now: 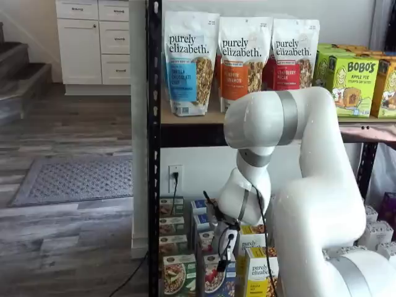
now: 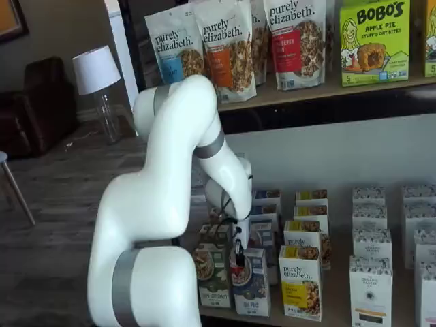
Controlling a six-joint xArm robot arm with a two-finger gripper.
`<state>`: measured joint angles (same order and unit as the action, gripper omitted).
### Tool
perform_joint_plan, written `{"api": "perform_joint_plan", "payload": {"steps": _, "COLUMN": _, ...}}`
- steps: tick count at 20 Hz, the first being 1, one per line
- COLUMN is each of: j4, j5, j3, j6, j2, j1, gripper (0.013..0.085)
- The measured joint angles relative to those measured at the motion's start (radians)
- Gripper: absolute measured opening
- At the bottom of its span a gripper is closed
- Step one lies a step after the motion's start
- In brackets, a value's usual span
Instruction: Pick up the blue and white box that is on the bottom shelf, the second box from the left
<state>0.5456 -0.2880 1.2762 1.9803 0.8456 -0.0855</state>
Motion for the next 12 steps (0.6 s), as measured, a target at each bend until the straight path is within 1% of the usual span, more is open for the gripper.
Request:
{"api": "perform_joint_plan", "payload": {"steps": 7, "j4": -0.074, "j5": -0.007, "j3": 0.044, "j6": -0.056, "j2": 0.040, "j1": 0.012, "gripper": 0.0850}}
{"api": "perform_joint_plan", "payload": {"steps": 10, "j4": -0.140, "j5": -0.015, "j3": 0.057, "j6": -0.111, "j2": 0.051, "j1": 0.019, "gripper": 0.0850}}
{"api": "perform_joint_plan", "payload": {"steps": 12, "j4": -0.196, "j5": -0.030, "j3": 0.066, "j6": -0.158, "j2": 0.057, "j1": 0.024, "gripper": 0.0850}}
